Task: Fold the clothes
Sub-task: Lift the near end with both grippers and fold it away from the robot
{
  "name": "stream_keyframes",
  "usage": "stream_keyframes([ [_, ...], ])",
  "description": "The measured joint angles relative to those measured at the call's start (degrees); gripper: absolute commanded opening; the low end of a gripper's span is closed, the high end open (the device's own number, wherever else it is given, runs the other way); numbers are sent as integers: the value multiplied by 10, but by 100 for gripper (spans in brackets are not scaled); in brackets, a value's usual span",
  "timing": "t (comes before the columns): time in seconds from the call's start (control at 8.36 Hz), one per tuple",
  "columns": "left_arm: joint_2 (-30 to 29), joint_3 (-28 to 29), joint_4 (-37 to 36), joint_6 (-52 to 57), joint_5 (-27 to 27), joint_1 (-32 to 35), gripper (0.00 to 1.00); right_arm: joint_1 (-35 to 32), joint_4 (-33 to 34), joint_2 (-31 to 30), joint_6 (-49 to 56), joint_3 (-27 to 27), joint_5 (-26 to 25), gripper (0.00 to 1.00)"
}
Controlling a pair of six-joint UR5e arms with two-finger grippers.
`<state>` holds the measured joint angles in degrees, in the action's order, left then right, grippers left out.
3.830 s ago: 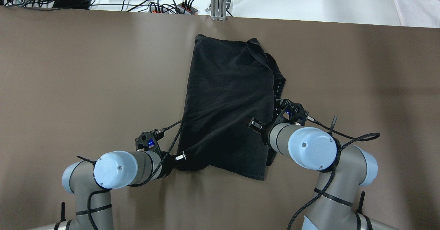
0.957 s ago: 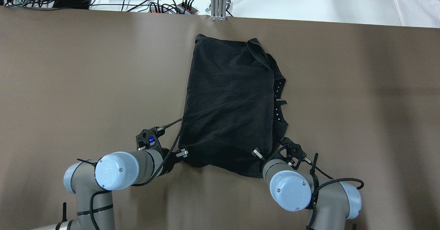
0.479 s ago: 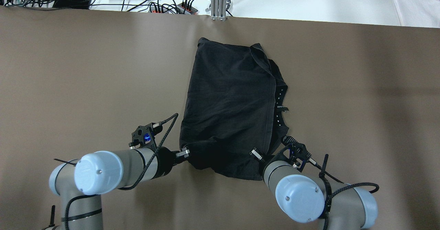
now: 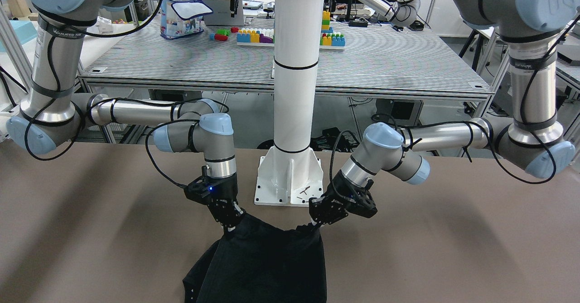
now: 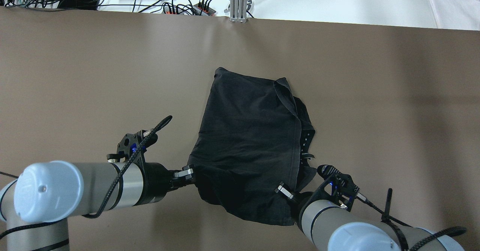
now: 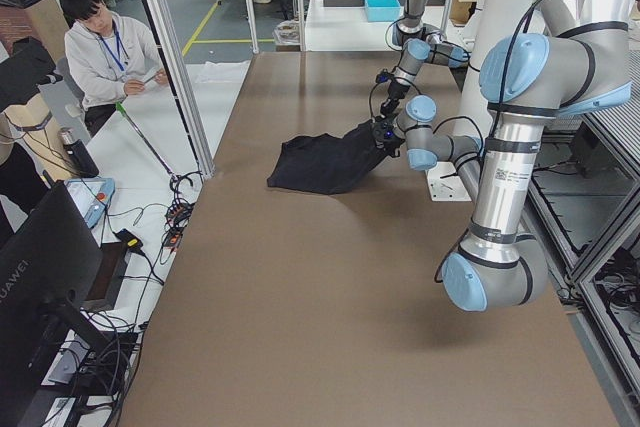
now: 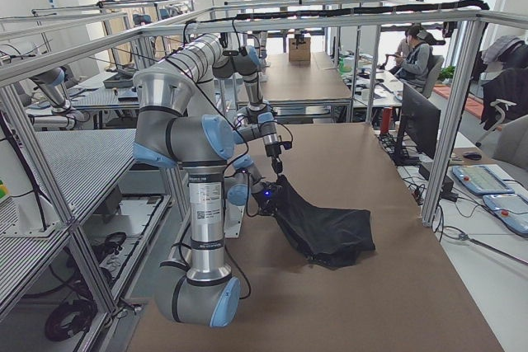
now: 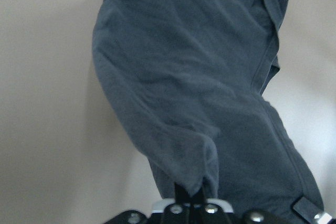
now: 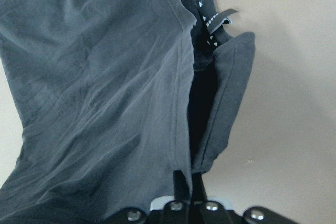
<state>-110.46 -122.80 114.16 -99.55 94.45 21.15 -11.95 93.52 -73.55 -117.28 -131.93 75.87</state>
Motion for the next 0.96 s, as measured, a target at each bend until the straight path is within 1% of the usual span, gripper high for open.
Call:
stream_keyframes([
  [0.12,-33,0,-46,20,16,25,0,-6,24,4,6,-15,2,0],
  [0.24,-72,13,-94,41,27,53,0,-27,35,16,19,-10,8,0],
  [0.36,-115,41,-134,58,38,82,0,-56,40,33,29,13,16,0],
  [0.48,-159,83,-161,75,55,112,0,-90,42,54,38,47,22,0],
  [0.6,-197,131,-173,93,67,135,0,-120,42,70,54,80,24,0],
  [0.84,-264,240,-177,124,76,172,0,-171,39,106,93,154,26,0],
  [0.96,-294,294,-175,138,75,183,0,-187,37,125,105,192,26,4],
])
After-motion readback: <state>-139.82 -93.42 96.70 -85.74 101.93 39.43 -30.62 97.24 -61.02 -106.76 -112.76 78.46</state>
